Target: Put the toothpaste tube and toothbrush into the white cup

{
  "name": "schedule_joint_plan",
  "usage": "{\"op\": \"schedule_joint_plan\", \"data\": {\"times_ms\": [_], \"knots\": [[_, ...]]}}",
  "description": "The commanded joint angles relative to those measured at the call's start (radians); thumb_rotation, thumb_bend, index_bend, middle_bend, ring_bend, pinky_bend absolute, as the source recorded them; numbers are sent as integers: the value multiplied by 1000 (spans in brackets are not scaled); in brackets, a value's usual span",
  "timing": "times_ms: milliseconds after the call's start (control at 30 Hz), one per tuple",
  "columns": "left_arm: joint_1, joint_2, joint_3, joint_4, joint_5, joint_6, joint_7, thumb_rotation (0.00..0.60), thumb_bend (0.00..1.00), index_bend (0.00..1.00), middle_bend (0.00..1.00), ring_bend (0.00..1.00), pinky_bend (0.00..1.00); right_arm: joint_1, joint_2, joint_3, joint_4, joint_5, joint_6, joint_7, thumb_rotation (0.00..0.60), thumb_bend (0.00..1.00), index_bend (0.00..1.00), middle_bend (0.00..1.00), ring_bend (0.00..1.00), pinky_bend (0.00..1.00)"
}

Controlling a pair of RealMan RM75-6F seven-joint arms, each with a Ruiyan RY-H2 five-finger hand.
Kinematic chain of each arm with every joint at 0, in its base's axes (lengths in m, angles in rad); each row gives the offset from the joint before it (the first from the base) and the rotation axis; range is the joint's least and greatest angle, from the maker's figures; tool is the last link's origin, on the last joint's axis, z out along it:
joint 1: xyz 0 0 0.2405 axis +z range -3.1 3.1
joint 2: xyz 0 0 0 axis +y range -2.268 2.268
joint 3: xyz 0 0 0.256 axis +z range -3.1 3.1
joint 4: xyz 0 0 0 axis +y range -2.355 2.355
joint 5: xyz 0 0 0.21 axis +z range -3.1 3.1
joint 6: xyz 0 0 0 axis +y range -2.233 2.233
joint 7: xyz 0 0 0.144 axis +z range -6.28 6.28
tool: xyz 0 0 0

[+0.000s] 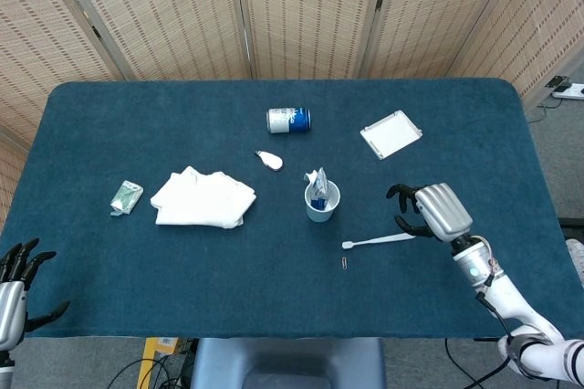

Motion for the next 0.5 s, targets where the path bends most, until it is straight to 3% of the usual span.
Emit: {"op": "schedule_joint_plan", "data": {"times_ms": [33, 300, 500], "knots": [[1, 0, 1, -2, 2, 3, 1, 600, 205, 257, 98, 36, 144, 3, 6, -19, -5, 10, -50, -59, 600, 217, 408, 648, 712, 761], [7, 3, 7, -4, 1, 8, 1, 600, 205, 257, 98, 36, 144, 33, -38, -35, 26, 47, -159, -222, 600, 189, 421, 759, 844, 881], [11, 1, 10, -1, 0, 8, -2, 600, 205, 257, 98, 36, 144, 51, -66, -39, 44, 77, -221, -296, 600, 184, 421, 811, 920, 916]]}}
